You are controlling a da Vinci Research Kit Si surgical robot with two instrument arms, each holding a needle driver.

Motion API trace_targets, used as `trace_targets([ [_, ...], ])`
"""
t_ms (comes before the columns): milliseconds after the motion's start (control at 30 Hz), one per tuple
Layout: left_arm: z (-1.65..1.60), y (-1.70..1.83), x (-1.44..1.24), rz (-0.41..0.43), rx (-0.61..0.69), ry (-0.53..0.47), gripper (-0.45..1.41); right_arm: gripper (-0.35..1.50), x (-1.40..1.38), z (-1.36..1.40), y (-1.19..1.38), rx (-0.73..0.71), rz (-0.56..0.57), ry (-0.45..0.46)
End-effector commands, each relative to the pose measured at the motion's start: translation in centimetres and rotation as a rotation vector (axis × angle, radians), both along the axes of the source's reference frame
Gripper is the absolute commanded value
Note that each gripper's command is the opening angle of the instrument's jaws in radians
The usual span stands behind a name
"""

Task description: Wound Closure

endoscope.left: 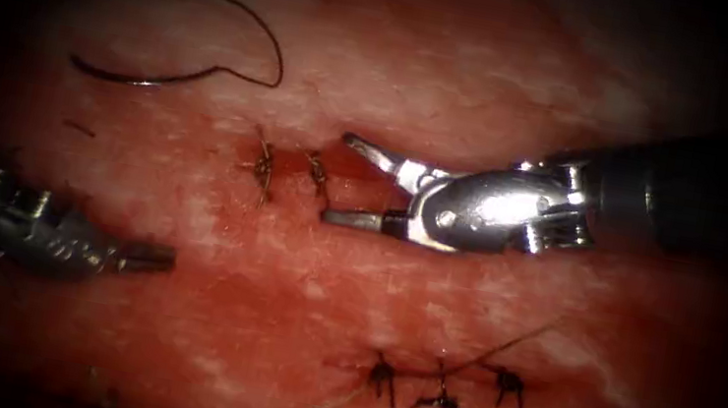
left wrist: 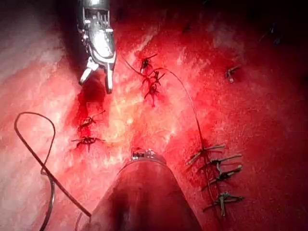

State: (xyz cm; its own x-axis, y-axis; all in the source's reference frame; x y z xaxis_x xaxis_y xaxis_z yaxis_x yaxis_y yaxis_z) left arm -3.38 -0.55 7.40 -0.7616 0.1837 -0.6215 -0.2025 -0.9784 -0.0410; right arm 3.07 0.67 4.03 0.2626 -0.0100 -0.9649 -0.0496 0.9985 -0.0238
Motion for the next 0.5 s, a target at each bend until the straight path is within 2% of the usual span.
trace_targets([
  [33,0.14,-0.13,0.00,-0.015,0.029,-0.006,-0.45,1.40,0.06,0.06,-0.07,0.002,0.003,0.005],
  [67,0.21,-0.16,0.04,-0.025,0.044,-0.012,-0.45,1.38,0.06,0.07,-0.06,0.024,0.015,0.009],
  [100,0.27,-0.19,0.07,-0.039,0.064,-0.023,-0.18,1.40,0.06,0.07,-0.06,0.040,0.026,0.008],
  [133,0.35,-0.20,0.10,-0.069,0.100,-0.037,0.26,1.41,0.06,0.07,-0.05,0.056,0.035,0.005],
  [233,0.57,-0.22,0.20,-0.177,0.199,-0.060,0.73,1.46,0.06,0.08,-0.05,0.091,0.073,-0.011],
  [367,0.78,-0.14,0.36,-0.217,0.236,-0.063,0.94,1.46,0.04,0.08,-0.05,0.110,0.095,-0.022],
  [500,0.84,-0.01,0.53,-0.245,0.225,-0.047,0.94,1.46,0.02,0.09,-0.05,0.116,0.102,-0.022],
])
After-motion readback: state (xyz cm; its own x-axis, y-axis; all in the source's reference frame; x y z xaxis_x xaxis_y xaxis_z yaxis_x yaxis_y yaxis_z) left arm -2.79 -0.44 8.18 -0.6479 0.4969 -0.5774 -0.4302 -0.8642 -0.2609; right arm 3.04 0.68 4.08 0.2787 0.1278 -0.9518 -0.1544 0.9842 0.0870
